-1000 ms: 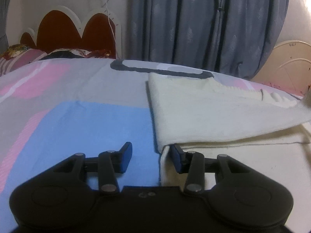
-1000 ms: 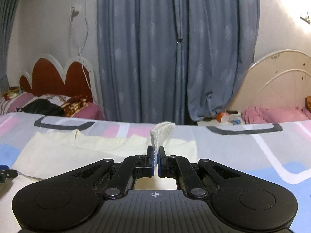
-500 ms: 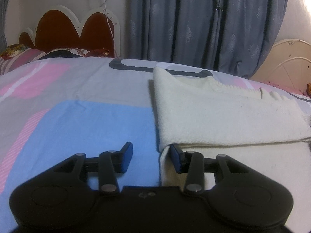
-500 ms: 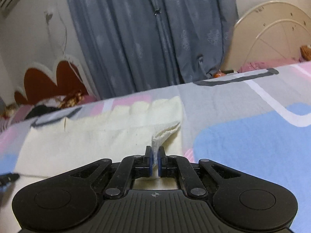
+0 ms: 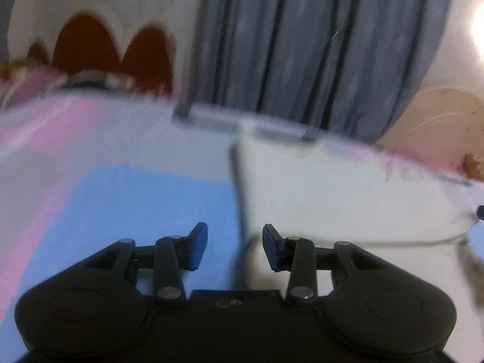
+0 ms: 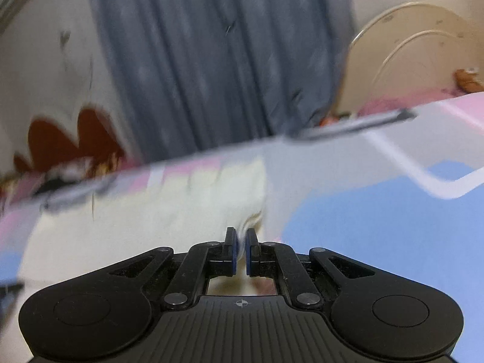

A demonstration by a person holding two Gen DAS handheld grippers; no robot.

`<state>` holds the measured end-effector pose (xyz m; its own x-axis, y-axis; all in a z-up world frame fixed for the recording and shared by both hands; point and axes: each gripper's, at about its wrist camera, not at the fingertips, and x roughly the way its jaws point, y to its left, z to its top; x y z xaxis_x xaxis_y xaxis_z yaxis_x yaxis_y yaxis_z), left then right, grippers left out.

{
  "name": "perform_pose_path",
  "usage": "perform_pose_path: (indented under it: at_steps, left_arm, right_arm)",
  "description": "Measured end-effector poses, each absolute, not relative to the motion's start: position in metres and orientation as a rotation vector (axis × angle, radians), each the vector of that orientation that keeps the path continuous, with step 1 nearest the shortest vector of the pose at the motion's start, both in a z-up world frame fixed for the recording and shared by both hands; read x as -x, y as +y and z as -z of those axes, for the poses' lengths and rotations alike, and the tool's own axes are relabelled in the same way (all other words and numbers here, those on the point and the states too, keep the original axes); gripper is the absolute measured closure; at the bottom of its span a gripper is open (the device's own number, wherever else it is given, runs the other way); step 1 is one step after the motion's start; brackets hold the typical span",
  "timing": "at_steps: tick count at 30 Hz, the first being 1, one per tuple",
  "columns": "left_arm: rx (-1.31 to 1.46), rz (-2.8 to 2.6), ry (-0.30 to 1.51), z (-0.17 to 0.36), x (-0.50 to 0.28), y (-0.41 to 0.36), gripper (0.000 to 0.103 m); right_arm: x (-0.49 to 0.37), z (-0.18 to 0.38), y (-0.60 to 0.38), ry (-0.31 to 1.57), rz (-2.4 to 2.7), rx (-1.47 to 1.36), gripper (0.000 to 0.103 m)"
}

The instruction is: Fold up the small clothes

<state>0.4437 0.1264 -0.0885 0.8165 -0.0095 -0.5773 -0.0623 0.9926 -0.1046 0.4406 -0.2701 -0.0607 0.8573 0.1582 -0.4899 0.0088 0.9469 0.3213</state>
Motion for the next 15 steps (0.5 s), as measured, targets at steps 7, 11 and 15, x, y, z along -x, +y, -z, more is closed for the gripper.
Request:
perform_pose_path:
  at_steps: [7, 11, 15]
  left_arm:
    - [0.007, 0.071, 0.64, 0.097, -0.497, 0.074, 0.06]
    - [-0.023, 0.062, 0.684, 0.119, -0.501, 0.081, 0.059]
    - [0.022, 0.073, 0.652, 0.109, -0.514, 0.091, 0.061]
  right_arm:
    - [-0.455, 0.07, -0.236, 0.57, -0.132, -0.154, 0.101]
    - [-0.464, 0.086, -0.237, 0.691, -0.106, -0.123, 0.101]
    - [-0.455, 0.074, -0.243, 0.599, -0.128, -0.11, 0.101]
